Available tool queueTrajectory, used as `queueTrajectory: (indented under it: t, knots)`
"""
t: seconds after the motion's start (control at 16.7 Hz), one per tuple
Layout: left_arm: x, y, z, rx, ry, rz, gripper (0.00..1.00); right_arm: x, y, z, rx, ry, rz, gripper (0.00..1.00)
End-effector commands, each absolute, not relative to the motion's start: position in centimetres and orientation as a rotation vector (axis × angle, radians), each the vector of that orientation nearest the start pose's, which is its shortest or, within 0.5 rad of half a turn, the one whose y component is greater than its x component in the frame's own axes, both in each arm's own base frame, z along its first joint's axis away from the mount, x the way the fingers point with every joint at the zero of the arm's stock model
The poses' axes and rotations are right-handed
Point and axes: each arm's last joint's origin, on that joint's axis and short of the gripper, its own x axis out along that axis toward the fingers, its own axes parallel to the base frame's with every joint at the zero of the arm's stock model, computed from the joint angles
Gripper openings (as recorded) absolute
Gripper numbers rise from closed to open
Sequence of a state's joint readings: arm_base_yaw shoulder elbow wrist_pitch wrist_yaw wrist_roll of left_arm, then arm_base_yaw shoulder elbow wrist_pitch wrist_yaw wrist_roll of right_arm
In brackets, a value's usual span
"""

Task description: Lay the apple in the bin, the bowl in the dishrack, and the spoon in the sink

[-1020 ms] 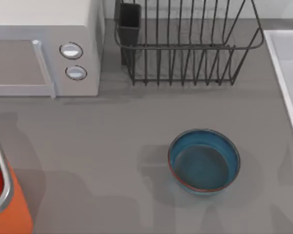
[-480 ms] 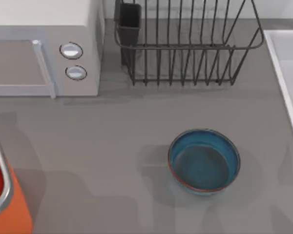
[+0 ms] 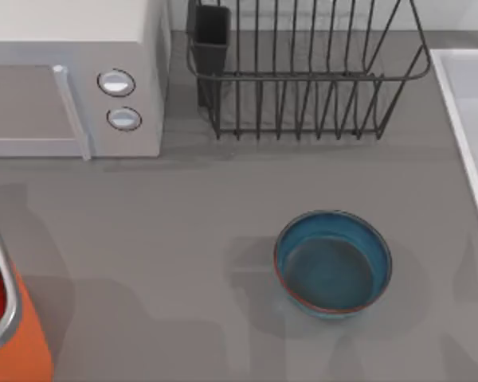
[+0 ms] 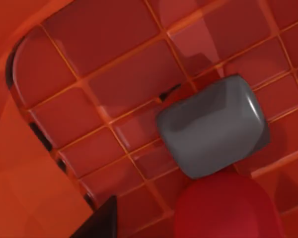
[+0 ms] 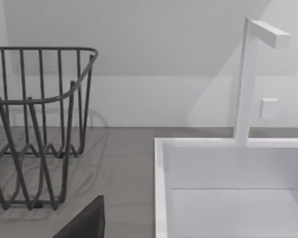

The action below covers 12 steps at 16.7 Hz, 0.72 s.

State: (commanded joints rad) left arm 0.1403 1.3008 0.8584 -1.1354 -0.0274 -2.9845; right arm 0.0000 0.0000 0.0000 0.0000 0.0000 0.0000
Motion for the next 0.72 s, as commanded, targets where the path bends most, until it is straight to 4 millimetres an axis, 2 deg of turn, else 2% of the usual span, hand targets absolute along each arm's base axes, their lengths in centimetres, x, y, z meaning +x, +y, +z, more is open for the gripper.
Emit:
queueTrajectory:
  t: [0.42,0.6,0.72]
  knots:
    - [19.9,3.0,21.0,-2.200,0.014,2.189,1.00,10.6,-0.1,16.0,0.000,0.000,0.000,1.00]
    - [19.3,2.8,21.0,-2.209,0.102,2.072,1.00,10.6,-0.1,16.0,0.000,0.000,0.000,1.00]
    - [18.6,2.5,21.0,-2.201,0.203,1.925,1.00,10.6,-0.1,16.0,0.000,0.000,0.000,1.00]
